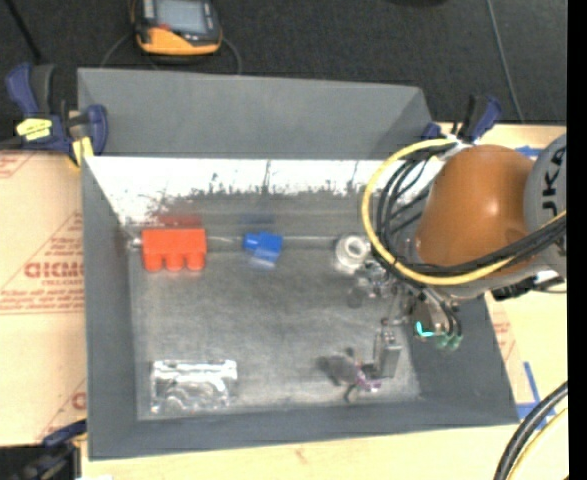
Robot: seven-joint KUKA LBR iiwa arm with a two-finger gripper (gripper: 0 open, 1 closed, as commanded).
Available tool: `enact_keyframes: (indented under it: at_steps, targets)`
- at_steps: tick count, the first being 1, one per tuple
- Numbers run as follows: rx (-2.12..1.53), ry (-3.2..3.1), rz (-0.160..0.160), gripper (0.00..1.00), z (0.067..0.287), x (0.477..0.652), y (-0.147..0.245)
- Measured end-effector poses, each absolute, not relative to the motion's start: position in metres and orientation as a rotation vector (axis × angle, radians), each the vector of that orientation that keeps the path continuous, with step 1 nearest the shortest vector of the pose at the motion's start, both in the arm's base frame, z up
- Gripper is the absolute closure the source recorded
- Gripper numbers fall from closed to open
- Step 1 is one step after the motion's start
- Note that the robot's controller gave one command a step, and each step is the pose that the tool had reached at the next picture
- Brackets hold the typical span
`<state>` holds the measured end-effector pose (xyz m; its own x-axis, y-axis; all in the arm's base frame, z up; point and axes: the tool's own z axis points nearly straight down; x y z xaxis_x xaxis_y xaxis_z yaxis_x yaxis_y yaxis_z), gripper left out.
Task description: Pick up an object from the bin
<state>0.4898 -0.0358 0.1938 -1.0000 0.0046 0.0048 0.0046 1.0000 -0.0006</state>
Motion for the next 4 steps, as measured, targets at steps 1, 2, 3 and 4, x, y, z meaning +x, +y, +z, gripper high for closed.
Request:
enact_keyframes:
  at_steps: [1, 2, 3, 4]
  targets:
    - [-0.052, -3.153, 0.004, 0.00, 0.069, 0.478, -0.068]
    - [0.398, -3.123, 0.005, 0.00, 0.071, 0.504, -0.094]
    - [0.400, -3.122, 0.004, 1.00, 0.071, 0.504, -0.094]
    - [0.461, -3.119, 0.006, 1.00, 0.180, 0.516, -0.082]
